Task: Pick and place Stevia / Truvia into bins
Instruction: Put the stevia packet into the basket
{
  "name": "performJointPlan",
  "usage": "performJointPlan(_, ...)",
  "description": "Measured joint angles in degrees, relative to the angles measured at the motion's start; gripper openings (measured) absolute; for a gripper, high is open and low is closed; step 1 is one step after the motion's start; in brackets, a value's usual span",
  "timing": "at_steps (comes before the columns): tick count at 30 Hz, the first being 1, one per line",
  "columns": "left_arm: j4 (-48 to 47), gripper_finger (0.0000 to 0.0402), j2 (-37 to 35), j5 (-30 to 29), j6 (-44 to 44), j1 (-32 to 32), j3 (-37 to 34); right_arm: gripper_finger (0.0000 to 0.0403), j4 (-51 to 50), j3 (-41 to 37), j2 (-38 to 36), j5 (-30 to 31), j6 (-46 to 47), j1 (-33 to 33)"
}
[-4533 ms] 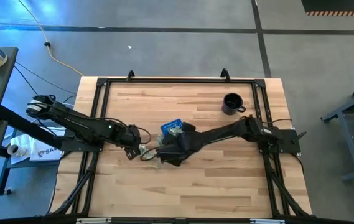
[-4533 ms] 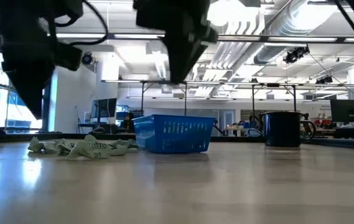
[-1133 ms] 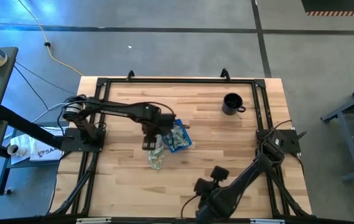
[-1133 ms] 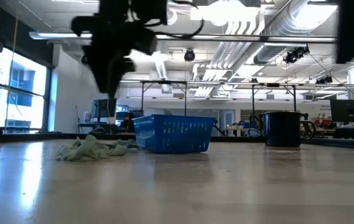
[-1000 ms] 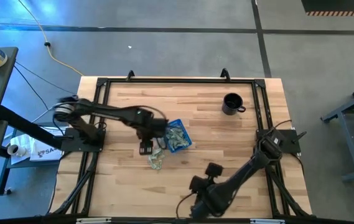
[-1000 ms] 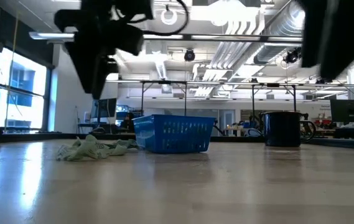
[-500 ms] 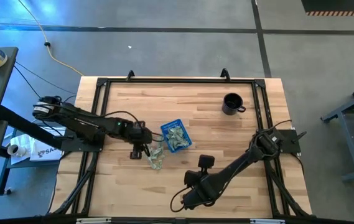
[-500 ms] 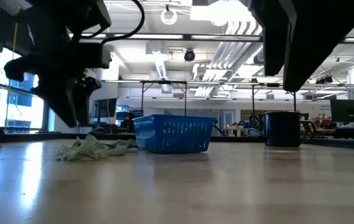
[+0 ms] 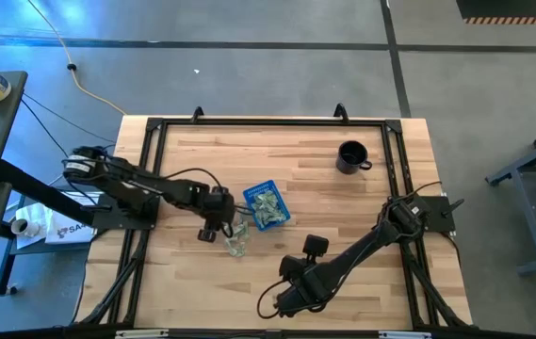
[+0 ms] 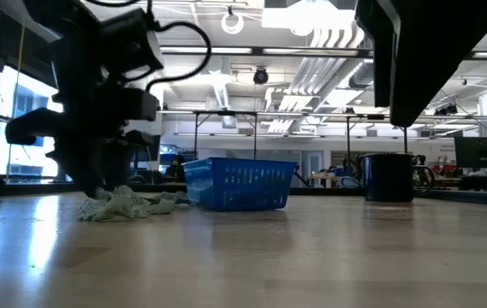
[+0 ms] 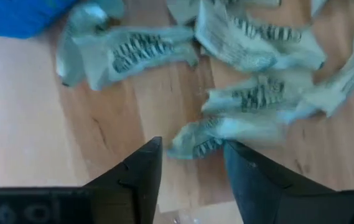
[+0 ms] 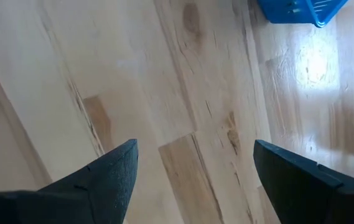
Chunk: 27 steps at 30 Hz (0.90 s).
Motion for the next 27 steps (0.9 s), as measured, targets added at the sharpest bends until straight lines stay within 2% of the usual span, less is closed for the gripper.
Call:
performJointPlan(5, 0.66, 0.0151, 1.52, 3.08, 1.91, 2.09, 0.22, 0.0307, -0.02, 0.0, 0.0, 0.26, 0.18, 0.0)
performJointPlan(12, 1.23, 0.0027, 1.7, 5.22, 3.34, 2.37, 0.65, 0.0307, -0.41, 0.0, -0.04, 0.47, 0.07, 0.0)
performJointPlan(15, -1.0, 0.0022, 1.75, 5.58, 3.32, 2.37, 1.36, 0.0307, -1.2, 0.02, -0.04, 0.62, 0.05, 0.0)
performJointPlan(21, -12.11, 0.006, 1.26, 4.69, 4.03, 2.21, 4.71, 0.0307, -3.03, 0.02, -0.06, 1.3, 0.02, 0.0)
performJointPlan(25, -18.84, 0.0022, 1.24, 2.95, 4.38, 1.82, 7.65, 0.0307, -3.06, 0.02, -0.07, 2.31, 0.0, 0.0)
performJointPlan(27, -20.4, 0.0022, 1.24, 2.62, 3.89, 1.95, 9.11, 0.0307, -3.06, 0.02, -0.07, 2.53, 0.0, 0.0)
